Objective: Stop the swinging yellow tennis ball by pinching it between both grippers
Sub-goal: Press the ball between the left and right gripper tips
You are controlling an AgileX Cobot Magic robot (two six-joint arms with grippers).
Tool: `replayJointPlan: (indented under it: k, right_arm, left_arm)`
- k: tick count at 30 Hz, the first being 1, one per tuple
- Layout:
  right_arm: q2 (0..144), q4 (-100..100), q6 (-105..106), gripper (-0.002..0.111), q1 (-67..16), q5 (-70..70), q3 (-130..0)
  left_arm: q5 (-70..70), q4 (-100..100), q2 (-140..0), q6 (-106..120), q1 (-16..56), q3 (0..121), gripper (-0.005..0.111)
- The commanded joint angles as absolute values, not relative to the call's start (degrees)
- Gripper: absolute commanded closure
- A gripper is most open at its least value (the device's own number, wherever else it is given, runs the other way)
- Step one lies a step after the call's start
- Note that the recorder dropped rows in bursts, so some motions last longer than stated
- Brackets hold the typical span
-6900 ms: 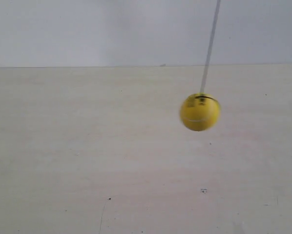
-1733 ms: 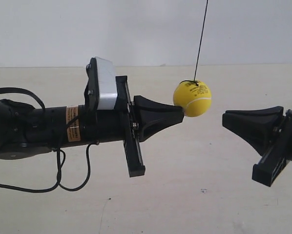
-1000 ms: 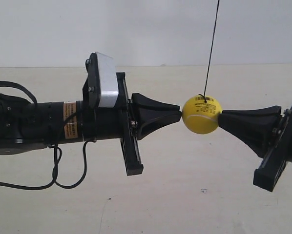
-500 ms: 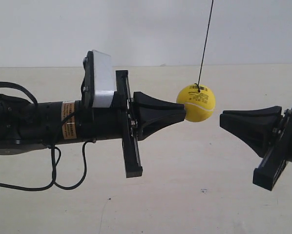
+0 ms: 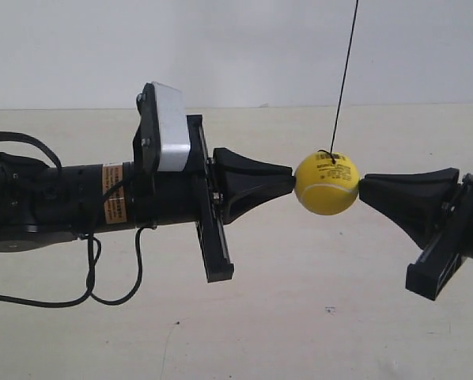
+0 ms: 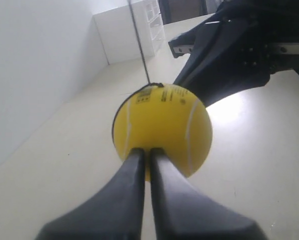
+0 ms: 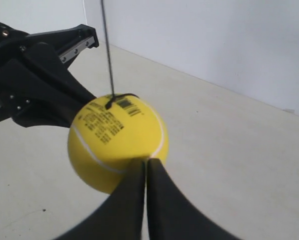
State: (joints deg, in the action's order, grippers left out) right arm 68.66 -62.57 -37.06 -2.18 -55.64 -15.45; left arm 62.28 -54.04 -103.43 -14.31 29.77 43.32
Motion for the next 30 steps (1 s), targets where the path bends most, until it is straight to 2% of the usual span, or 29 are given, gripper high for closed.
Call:
replayJointPlan:
  k: [1,6,30]
  right_arm:
    - [68.74,-61.63,-34.60,0.108,-6.09,-54.33,-15.80]
    - [68.74,-57.77,-32.39,0.108,-8.01,-50.70,-15.80]
    - [68.74,-57.52,-32.39,0.108,-8.01,-50.71,-15.80]
  left_arm:
    - [64.44,-54.68,-103.46,-15.38,30.58,43.66,0.102]
    - [63.13,-54.30,-103.46,-14.73,31.18,43.66,0.102]
    - [62.14,-53.75,-103.46,-14.46,31.18,43.66,0.102]
